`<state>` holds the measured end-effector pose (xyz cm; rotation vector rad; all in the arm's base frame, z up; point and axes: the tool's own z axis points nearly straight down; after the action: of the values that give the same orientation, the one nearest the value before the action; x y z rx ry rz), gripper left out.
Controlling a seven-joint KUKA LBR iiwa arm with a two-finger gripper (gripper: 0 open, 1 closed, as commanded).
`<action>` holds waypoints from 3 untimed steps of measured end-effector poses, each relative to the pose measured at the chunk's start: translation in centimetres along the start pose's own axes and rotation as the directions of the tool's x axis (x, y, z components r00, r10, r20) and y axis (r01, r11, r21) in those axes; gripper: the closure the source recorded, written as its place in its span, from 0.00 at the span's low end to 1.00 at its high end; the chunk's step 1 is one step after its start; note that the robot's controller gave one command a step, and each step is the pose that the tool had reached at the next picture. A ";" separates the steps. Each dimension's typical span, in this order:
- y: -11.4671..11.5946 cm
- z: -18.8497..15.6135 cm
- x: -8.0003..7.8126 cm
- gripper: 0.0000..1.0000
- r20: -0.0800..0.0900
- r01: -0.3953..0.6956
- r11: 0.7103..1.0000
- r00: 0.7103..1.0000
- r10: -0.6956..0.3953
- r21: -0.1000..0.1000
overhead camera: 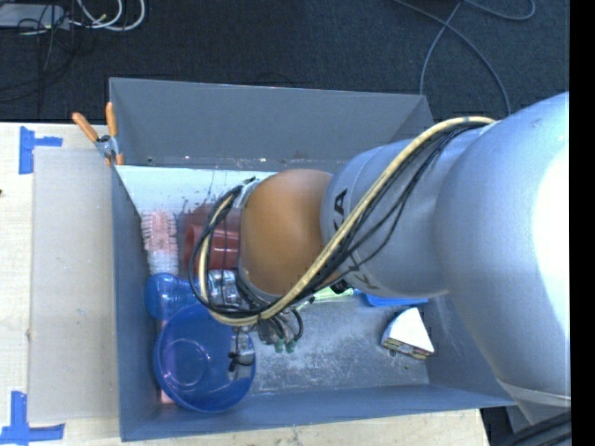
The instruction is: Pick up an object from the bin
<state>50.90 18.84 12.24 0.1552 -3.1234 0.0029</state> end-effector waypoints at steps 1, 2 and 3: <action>-3.1 5.0 2.1 1.00 0.019 -0.260 0.966 0.965 0.260 -0.007; -3.0 5.0 2.1 1.00 0.019 -0.261 0.965 0.965 0.261 -0.007; -1.5 -2.0 1.9 1.00 0.009 -0.294 0.956 0.956 0.294 -0.003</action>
Offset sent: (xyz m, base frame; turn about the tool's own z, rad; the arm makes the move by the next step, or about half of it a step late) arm 0.0000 0.0000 0.0000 0.0000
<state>49.17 17.13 14.22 -0.3125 -3.1217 0.0027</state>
